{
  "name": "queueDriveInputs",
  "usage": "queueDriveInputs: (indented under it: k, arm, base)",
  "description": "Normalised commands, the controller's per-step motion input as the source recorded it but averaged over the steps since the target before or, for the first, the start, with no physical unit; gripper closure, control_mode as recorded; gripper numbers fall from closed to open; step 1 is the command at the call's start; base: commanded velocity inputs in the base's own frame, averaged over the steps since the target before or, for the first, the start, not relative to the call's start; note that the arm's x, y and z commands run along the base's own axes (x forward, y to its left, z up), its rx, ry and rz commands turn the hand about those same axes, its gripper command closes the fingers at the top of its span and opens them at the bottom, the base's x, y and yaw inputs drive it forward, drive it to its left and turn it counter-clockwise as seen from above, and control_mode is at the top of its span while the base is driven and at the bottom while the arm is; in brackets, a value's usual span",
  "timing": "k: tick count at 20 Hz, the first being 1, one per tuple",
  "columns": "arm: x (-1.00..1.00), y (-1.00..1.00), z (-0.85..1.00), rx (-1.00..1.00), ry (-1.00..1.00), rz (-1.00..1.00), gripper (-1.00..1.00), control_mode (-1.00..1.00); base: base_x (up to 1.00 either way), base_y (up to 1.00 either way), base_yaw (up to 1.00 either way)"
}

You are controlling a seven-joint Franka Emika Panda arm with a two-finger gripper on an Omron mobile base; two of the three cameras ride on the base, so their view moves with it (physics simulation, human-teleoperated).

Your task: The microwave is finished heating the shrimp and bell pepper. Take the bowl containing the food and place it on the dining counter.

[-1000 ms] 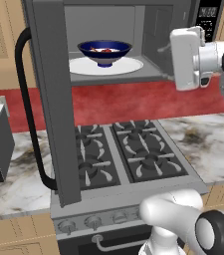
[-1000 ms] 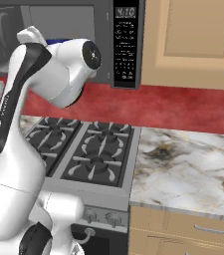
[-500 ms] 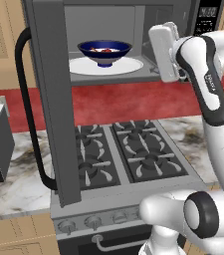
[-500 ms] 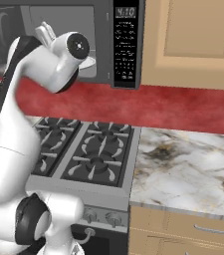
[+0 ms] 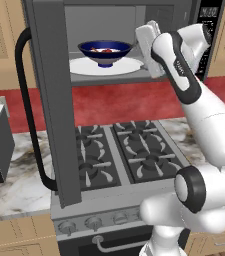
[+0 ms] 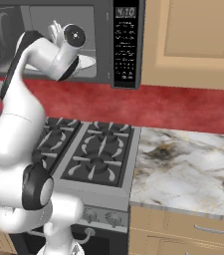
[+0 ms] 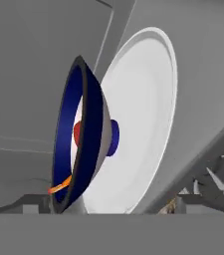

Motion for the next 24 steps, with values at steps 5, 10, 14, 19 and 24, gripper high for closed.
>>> queueDriveInputs:
  k: [5,10,14,19,24]
  arm:
    - [0.65,0.27,0.00,0.00,0.09,-0.11,-1.00,-1.00]
    - [0.56,0.33,0.00,0.00,0.09,-0.07,-1.00,-1.00]
    - [0.52,0.27,0.00,0.00,0.09,-0.04,-1.00,-1.00]
    - [0.01,0.08,-0.29,0.00,0.13,0.00,1.00,-1.00]
    - [-0.11,0.00,-0.26,0.00,0.01,0.00,1.00,-1.00]
  base:
    - [0.00,0.00,0.00]
    - [0.00,0.00,0.00]
    - [0.00,0.00,0.00]
    - [0.00,0.00,0.00]
    - [0.00,0.00,0.00]
